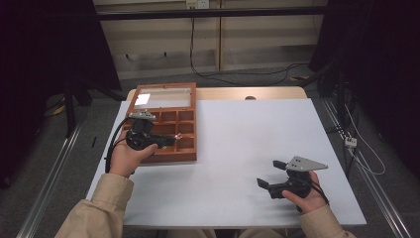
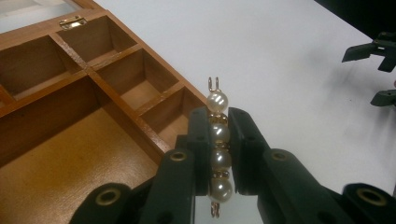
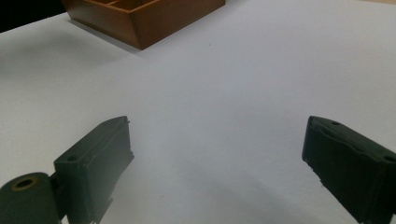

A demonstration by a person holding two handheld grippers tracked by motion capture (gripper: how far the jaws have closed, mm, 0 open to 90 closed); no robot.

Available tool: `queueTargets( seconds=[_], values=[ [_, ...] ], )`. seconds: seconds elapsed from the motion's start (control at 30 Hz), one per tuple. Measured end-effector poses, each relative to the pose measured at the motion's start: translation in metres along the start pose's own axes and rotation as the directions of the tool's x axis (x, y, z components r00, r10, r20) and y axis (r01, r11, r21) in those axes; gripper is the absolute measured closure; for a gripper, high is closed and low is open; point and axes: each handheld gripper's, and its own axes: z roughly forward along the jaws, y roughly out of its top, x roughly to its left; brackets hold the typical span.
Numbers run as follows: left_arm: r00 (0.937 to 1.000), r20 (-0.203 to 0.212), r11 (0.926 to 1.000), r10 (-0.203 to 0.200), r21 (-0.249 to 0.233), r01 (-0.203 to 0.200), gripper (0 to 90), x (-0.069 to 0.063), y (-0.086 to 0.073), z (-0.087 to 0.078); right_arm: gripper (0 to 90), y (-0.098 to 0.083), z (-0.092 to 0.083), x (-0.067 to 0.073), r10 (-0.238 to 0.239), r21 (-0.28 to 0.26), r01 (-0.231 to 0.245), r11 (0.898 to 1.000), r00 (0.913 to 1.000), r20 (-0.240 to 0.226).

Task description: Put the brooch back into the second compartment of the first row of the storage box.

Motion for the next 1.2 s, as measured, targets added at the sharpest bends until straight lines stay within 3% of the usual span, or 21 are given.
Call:
queueTargets(
  seconds=[1.2],
  values=[
    [0.9969, -0.061, 0.9984, -0.049, -0.03, 0.048, 80.0, 0.019, 0.006, -0.006, 7.8, 0.0, 0.0, 0.0, 0.0, -0.002, 0.0, 1.0, 1.0, -0.002]
  ],
)
